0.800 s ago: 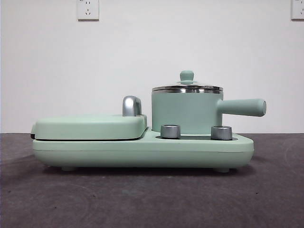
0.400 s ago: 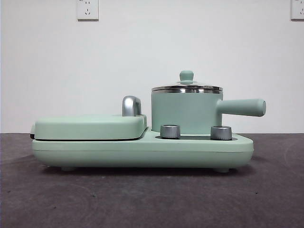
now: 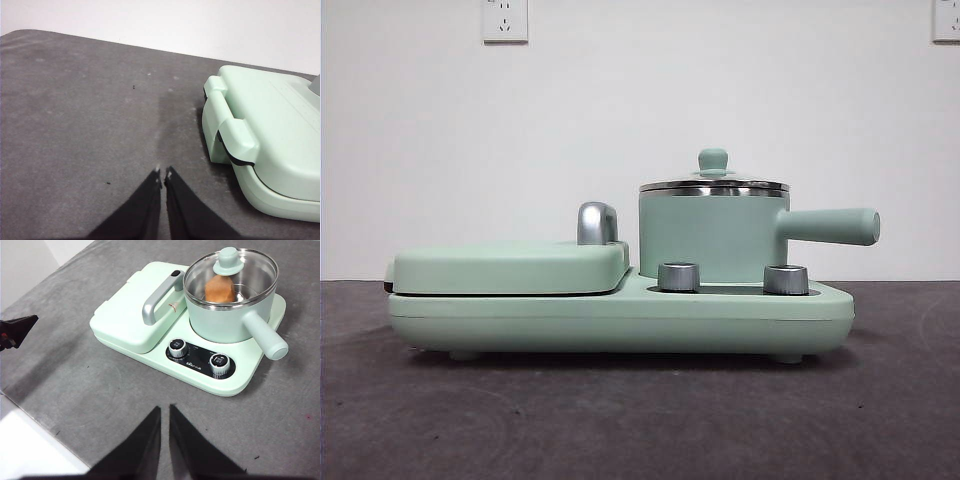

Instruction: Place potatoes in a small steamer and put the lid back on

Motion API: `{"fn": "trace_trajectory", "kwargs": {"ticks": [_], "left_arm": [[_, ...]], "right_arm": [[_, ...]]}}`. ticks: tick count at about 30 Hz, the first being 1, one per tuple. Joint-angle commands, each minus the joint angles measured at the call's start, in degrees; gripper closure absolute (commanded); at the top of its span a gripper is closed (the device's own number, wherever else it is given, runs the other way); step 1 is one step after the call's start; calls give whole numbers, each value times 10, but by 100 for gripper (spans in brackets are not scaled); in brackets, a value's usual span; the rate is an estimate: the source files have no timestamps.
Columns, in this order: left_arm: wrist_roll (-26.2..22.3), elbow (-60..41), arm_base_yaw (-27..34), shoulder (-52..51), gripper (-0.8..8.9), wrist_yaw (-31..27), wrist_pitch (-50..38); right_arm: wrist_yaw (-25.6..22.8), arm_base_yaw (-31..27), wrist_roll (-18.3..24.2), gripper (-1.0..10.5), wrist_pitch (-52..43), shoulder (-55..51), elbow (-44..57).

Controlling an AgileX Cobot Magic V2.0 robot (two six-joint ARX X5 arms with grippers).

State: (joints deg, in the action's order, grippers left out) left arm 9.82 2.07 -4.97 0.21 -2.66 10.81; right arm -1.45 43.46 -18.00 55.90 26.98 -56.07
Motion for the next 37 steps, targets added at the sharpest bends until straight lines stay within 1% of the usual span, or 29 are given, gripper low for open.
{"fn": "trace_trajectory", "kwargs": {"ticks": [1, 16, 17, 19, 20, 22, 27, 30, 31, 33, 35, 37], "left_arm": [[-8, -9, 1, 0, 794, 0, 2], [-7, -9, 1, 0, 794, 0, 2], [-7, -9, 1, 0, 794, 0, 2], [-7, -9, 1, 0, 794, 0, 2], [-8, -9, 1, 0, 794, 0, 2], [-7, -9, 1, 0, 794, 0, 2], [-8, -9, 1, 0, 794, 0, 2], [-7, -9, 1, 0, 794, 1, 2], [-8, -9, 1, 0, 794, 0, 2], [-7, -9, 1, 0, 794, 1, 2], [-7, -9, 1, 0, 794, 0, 2], [-7, -9, 1, 0, 794, 0, 2]], "right_arm": [[0, 4, 5, 922, -6, 2, -5], [-2, 3, 5, 922, -13, 2, -2], [-6, -9, 5, 922, -21, -3, 5], [12, -36, 5, 922, -55, -8, 29], [26, -64, 7, 922, -99, -16, 59], [35, -116, 11, 922, -178, -31, 116], [33, -257, 11, 922, -422, -98, 303], [25, -319, 11, 922, -519, -137, 391], [21, -334, 11, 922, -535, -147, 412], [-5, -363, 11, 922, -554, -171, 449], [-26, -382, 11, 922, -553, -192, 472], [-36, -396, 12, 922, -546, -208, 486]]}}
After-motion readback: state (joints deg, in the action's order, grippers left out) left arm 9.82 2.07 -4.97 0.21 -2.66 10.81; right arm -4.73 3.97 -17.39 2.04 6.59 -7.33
